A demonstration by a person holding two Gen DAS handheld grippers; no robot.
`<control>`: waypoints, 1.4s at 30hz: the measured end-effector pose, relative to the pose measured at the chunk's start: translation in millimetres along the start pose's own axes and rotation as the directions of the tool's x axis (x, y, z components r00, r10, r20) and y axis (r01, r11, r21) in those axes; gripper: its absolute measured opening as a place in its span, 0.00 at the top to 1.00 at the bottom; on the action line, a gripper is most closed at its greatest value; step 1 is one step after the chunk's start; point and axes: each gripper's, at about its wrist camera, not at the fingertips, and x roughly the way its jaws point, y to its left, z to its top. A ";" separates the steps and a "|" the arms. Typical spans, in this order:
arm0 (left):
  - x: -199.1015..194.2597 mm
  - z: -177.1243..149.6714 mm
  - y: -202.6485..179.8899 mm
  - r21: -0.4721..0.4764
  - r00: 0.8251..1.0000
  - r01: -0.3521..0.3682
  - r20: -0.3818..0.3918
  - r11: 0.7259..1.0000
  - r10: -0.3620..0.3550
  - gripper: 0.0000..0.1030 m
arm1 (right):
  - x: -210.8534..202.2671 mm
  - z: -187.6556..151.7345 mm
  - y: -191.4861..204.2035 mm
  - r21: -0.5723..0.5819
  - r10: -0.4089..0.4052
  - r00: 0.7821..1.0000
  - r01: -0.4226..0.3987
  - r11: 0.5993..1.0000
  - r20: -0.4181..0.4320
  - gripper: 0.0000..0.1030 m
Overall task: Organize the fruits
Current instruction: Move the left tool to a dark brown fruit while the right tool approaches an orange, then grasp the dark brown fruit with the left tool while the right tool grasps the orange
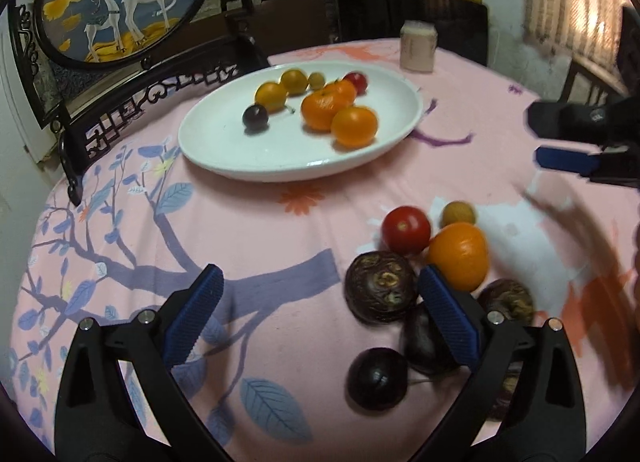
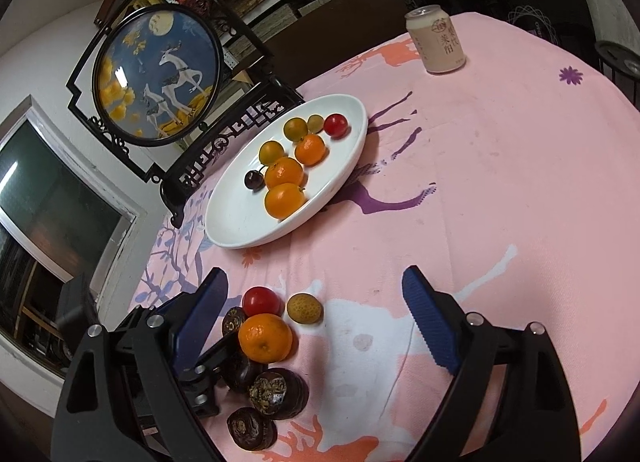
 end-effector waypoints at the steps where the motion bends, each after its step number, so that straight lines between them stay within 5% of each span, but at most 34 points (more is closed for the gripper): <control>1: 1.0 0.6 2.2 -0.009 1.000 0.007 -0.006 1.000 -0.007 0.02 | 0.2 0.1 0.5 -0.003 0.000 1.000 0.000 1.000 0.000 0.13; 3: 4.3 0.7 11.2 -0.033 1.000 0.002 -0.023 0.999 -0.003 0.02 | 0.6 -0.3 2.6 -0.014 -0.001 1.000 0.001 1.000 -0.001 0.13; 5: 1.1 0.9 21.1 -0.021 0.994 -0.109 -0.009 0.994 0.109 0.02 | 0.5 -0.8 3.8 -0.023 -0.004 1.000 0.004 1.000 -0.002 0.13; 8: -2.3 -1.5 41.9 -0.032 0.955 -0.296 -0.005 0.955 0.296 0.02 | -0.4 -1.2 5.4 -0.034 -0.006 1.000 0.006 0.999 0.002 0.14; 13: -14.3 -1.2 54.0 -0.110 0.982 -0.180 0.030 0.977 0.185 0.02 | 0.7 -4.2 12.4 -0.071 -0.002 1.000 0.002 0.997 -0.008 0.13; 22: -2.0 1.4 40.4 -0.072 0.992 -0.118 0.026 0.990 0.120 0.02 | 13.2 -14.8 27.3 -0.122 0.056 0.994 -0.068 0.990 -0.093 0.14; 31: 2.6 -1.5 35.8 -0.067 0.999 -0.049 0.004 0.997 0.049 0.05 | 29.3 -27.6 34.4 -0.124 0.104 0.973 -0.132 0.983 -0.207 0.36; 39: 14.1 -1.0 38.7 -0.099 0.998 0.030 -0.044 0.995 -0.035 0.29 | 44.3 -35.6 33.7 -0.113 0.088 0.964 -0.119 0.986 -0.251 0.40; 42: 17.9 -1.0 43.7 -0.129 0.997 0.042 -0.056 0.991 -0.050 0.36 | 51.6 -39.0 35.0 -0.124 0.080 0.964 -0.115 0.986 -0.255 0.50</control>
